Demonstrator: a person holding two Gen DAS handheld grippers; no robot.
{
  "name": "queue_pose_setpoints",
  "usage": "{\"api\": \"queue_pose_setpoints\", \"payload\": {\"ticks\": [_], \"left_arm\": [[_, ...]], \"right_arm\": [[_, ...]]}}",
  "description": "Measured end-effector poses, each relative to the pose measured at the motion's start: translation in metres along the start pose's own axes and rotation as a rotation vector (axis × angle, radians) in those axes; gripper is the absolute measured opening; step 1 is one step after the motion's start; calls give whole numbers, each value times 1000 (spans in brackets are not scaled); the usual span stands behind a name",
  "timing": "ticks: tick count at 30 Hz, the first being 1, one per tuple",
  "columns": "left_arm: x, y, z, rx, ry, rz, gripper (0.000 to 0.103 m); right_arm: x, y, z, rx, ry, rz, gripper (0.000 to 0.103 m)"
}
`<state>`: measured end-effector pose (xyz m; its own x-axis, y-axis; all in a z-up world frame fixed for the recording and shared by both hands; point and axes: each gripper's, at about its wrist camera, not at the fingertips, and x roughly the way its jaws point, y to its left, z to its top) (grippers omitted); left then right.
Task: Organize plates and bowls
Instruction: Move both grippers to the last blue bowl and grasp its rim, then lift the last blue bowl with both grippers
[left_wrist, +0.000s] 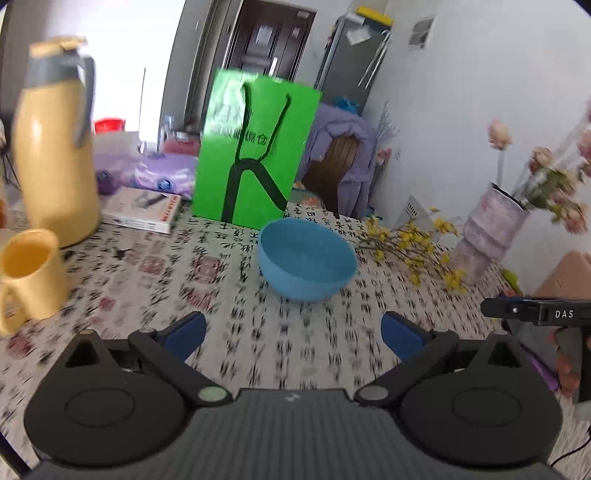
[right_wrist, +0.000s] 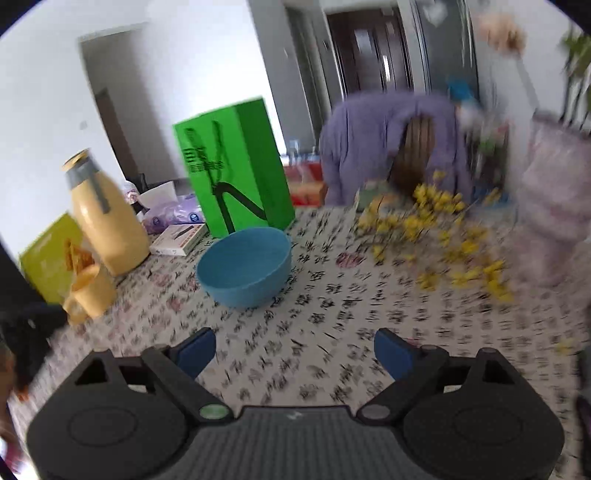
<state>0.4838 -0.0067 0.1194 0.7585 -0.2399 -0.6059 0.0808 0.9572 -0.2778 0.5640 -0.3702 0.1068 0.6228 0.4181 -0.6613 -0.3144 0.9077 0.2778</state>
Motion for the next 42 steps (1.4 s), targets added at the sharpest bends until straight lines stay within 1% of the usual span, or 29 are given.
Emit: {"api": "queue_pose_setpoints", "payload": {"ticks": [1, 3, 5, 6, 7, 9, 10, 12, 13, 15, 16, 18, 19, 20, 21, 22, 25, 28, 31, 34, 37, 40, 42], "left_arm": [[19, 4, 12, -10, 11, -8, 103], [50, 11, 29, -30, 31, -28, 103], [85, 18, 45, -60, 48, -12, 102], [98, 21, 51, -68, 56, -7, 100], [113, 24, 56, -81, 68, 2, 97], [141, 30, 62, -99, 96, 24, 87], [153, 32, 63, -109, 108, 32, 85], [172, 39, 62, -129, 127, 36, 74], [179, 42, 60, -145, 142, 40, 64], [191, 48, 56, -171, 175, 29, 37], [196, 50, 55, -176, 188, 23, 33], [199, 52, 52, -179, 185, 1, 24], [199, 52, 52, -177, 180, -12, 22], [198, 52, 52, -176, 179, -25, 19], [198, 50, 53, -174, 182, -24, 18], [196, 47, 53, -169, 183, -14, 18], [190, 41, 53, -159, 164, -4, 17], [180, 37, 55, -166, 157, -5, 17], [163, 28, 57, -168, 151, -34, 17], [138, 9, 57, -145, 132, -61, 17], [104, -14, 54, -140, 97, -78, 17], [68, -42, 46, -108, 77, -80, 17], [42, -58, 39, -90, 75, -88, 17]], "right_arm": [[16, -7, 13, 32, 19, 14, 87], [46, -15, 33, 73, 48, 22, 80], [78, -18, 50, 79, 71, 13, 76], [94, -19, 57, 82, 84, 10, 73], [109, -19, 62, 85, 99, 11, 71], [140, -18, 71, 79, 133, 8, 67], [153, -17, 72, 75, 147, 0, 66], [177, -15, 75, 67, 170, -7, 57], [188, -13, 75, 68, 182, -3, 56], [203, -12, 72, 68, 198, 6, 46], [210, -10, 71, 68, 202, 17, 43], [219, -9, 70, 78, 204, 43, 32], [222, -7, 69, 78, 201, 52, 28], [224, -6, 68, 76, 201, 64, 18], [225, -3, 68, 75, 198, 76, 16], [226, -1, 68, 66, 193, 69, 15], [224, 10, 65, 17, 202, 24, 13], [211, 13, 62, 8, 200, 24, 13], [188, 14, 64, 7, 176, 19, 12], [156, 15, 67, -3, 150, 1, 11], [115, 16, 67, -5, 107, -3, 11], [69, 23, 59, -12, 62, -28, 11], [34, 27, 51, -6, 29, -30, 11]]}}
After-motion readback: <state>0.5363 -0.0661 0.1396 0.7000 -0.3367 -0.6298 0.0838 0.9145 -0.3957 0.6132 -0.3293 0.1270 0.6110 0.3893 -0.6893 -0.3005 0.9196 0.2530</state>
